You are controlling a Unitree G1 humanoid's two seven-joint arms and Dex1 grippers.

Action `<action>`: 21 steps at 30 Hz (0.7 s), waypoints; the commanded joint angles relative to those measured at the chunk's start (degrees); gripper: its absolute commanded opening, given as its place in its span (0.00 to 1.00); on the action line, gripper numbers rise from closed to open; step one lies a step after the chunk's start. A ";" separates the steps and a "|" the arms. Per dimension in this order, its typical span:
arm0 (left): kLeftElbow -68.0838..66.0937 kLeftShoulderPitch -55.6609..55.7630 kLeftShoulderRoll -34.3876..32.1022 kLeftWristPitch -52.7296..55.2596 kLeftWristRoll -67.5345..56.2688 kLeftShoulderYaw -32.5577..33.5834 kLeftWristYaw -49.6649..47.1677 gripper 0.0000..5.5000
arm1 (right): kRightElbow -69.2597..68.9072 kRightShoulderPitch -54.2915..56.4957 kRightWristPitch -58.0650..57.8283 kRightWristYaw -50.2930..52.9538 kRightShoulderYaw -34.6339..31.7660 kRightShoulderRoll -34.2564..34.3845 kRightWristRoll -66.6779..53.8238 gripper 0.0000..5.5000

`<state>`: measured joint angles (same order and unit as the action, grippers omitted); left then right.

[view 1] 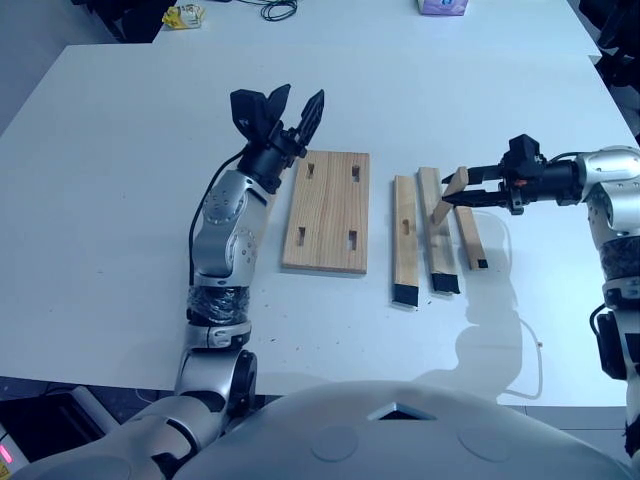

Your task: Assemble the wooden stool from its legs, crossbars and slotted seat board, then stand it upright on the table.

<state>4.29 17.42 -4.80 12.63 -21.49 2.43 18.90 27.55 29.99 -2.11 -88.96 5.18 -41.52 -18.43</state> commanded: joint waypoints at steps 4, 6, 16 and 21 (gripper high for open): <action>0.23 0.04 0.04 0.22 -0.82 0.37 0.70 0.58 | 1.05 2.55 0.10 -0.39 0.07 -0.20 1.59 0.24; 0.16 -0.04 0.05 0.16 -0.90 0.42 0.78 0.58 | 1.56 2.25 0.32 -0.43 0.25 -0.08 1.93 0.24; -0.10 -0.44 -0.24 0.35 -0.80 0.61 1.53 0.58 | 1.21 -2.81 0.79 0.45 -0.68 1.01 1.12 0.24; -0.48 -0.30 -0.39 0.33 -0.64 0.71 1.74 0.58 | -1.50 -4.79 -0.06 0.97 -0.62 1.44 0.43 0.24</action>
<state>4.26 17.23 -4.82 12.64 -21.81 2.95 20.17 27.00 26.93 -1.51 -88.05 4.19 -40.67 -18.12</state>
